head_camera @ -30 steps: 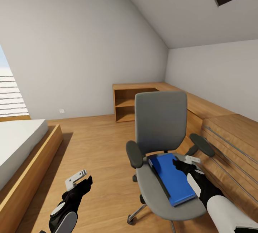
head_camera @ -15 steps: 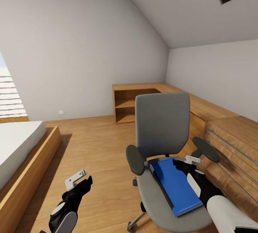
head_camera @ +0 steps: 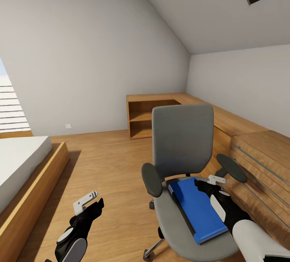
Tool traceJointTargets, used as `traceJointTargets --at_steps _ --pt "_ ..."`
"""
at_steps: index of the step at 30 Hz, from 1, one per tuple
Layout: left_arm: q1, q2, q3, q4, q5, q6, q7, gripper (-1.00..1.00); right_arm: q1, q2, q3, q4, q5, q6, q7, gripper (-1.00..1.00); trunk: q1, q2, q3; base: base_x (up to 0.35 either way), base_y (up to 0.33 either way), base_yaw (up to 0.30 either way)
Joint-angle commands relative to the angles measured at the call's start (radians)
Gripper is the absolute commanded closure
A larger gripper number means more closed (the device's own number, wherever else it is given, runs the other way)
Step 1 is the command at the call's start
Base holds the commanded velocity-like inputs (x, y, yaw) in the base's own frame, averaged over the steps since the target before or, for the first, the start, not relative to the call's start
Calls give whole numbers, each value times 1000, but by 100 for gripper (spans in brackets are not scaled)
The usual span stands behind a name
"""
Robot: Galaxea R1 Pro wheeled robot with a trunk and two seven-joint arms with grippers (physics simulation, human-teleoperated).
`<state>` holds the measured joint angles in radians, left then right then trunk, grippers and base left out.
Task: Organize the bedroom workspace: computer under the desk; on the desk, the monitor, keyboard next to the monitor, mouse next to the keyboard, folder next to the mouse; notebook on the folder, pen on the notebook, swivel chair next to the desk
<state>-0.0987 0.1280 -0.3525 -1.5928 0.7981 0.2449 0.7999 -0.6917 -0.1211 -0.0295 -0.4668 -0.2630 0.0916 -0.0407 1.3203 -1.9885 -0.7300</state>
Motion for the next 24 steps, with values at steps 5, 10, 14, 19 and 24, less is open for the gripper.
traceJointTargets --at_steps 5,10,14,19,24 --pt "-1 1 -2 -1 1 4 7 -100 0 0 0 -2 -8 9 -5 -100 0 -1 -1 0 0 0" --pt "-1 1 -2 -5 -1 1 8 -100 0 0 0 -2 -7 27 -8 -100 0 -1 -1 0 0 0" --pt "-1 1 -2 -6 -1 1 8 -100 0 0 0 -2 -7 50 -8 -100 0 -1 -1 0 0 0" --pt "-1 1 -2 -7 0 1 8 -100 0 0 0 -2 -7 62 -8 -100 8 -15 -7 0 0 0" --pt "-1 1 -2 -7 0 1 9 -100 0 0 0 -2 -7 66 -8 -100 27 -50 -23 0 0 0"
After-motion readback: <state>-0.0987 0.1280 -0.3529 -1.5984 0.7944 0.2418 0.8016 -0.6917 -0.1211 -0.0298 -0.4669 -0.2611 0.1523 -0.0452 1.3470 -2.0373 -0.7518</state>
